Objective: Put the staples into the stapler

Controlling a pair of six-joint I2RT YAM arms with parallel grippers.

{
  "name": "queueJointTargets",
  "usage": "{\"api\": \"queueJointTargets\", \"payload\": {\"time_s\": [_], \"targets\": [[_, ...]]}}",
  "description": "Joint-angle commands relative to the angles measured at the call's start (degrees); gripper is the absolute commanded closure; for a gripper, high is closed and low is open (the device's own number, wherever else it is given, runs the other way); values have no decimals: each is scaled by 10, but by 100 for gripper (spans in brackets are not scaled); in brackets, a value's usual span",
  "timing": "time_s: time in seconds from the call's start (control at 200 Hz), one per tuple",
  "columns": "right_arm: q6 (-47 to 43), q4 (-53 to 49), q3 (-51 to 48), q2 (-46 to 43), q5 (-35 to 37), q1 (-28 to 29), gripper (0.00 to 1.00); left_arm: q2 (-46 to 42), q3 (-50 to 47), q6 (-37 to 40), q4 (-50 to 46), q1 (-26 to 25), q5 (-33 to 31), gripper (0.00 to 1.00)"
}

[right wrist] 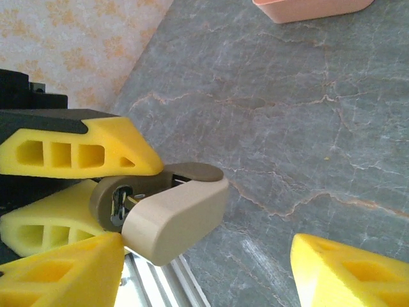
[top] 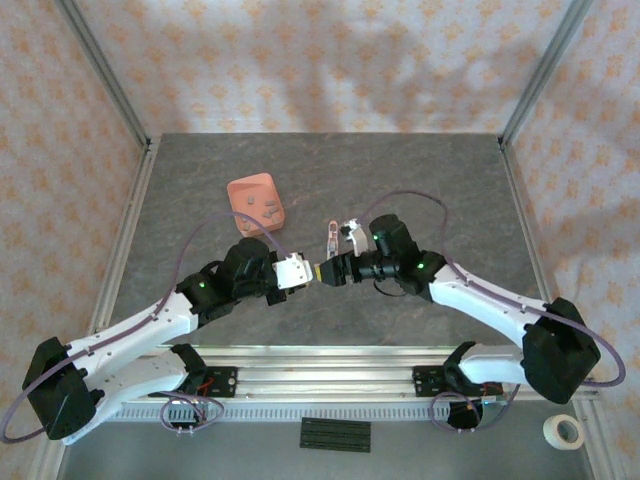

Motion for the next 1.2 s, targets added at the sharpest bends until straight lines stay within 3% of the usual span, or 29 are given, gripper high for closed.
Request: {"api": "queueJointTargets", "payload": {"time_s": [0.0,0.24,0.766,1.191], "targets": [[8,1,19,7,-9,4,31,2,20,-3,5,-4,-3,94],[32,-9,16,15,48,1,34,8,26,-3,7,-5,9,94],[142,74,-37,58,47,-45,37,-1,27,-14,11,-10,25,94],[214,173,-87,20,7,-82,33,-23,-33,-101,158,-10,-44,94]]}}
